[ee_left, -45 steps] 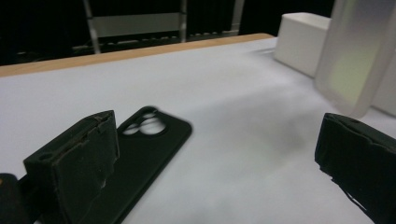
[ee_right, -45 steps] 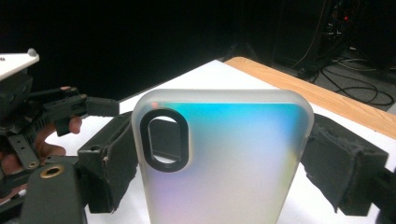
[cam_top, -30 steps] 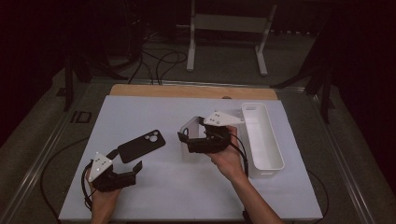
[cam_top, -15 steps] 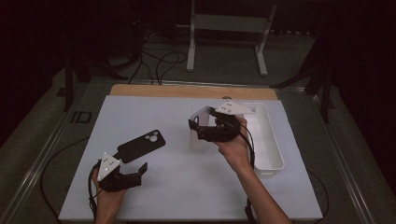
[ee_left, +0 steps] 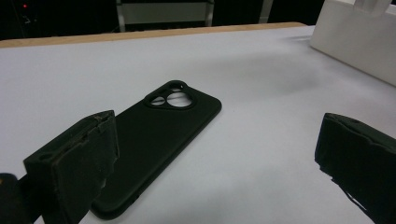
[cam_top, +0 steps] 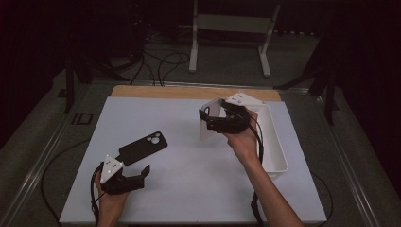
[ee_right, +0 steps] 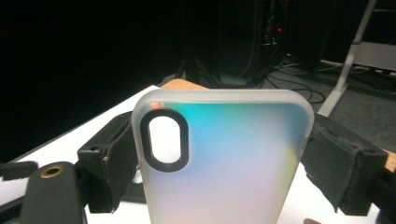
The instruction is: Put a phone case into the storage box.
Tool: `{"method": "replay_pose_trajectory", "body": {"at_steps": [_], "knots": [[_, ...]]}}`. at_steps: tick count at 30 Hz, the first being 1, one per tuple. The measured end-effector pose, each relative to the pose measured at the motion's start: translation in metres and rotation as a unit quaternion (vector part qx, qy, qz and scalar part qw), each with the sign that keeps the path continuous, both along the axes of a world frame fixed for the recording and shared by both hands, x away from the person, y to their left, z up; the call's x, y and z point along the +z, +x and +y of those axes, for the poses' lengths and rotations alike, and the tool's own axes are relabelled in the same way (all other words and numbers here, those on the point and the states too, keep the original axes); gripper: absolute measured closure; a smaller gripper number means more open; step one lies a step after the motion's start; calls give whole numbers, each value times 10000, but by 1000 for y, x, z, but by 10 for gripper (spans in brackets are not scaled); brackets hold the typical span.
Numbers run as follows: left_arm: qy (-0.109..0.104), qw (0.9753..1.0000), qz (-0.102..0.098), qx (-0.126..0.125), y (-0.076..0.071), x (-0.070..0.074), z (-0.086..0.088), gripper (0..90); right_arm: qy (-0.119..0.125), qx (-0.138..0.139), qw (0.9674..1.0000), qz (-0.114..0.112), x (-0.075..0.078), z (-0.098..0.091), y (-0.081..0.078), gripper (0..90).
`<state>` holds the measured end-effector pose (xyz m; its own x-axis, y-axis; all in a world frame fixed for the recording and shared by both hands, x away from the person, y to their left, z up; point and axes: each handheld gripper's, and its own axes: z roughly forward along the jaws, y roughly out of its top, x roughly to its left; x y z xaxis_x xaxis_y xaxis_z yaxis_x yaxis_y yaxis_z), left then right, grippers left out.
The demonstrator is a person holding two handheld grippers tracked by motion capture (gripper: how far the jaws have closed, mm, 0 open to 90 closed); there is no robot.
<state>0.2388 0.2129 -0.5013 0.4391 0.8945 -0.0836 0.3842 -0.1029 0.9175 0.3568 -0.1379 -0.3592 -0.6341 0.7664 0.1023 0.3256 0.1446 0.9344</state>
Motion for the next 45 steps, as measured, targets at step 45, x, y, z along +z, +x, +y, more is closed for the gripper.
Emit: {"method": "replay_pose_trajectory", "body": {"at_steps": [45], "knots": [[65,9999,72,69,2,-2,0,1,13,-1505,9886,82,11,-76,60,165]]}}
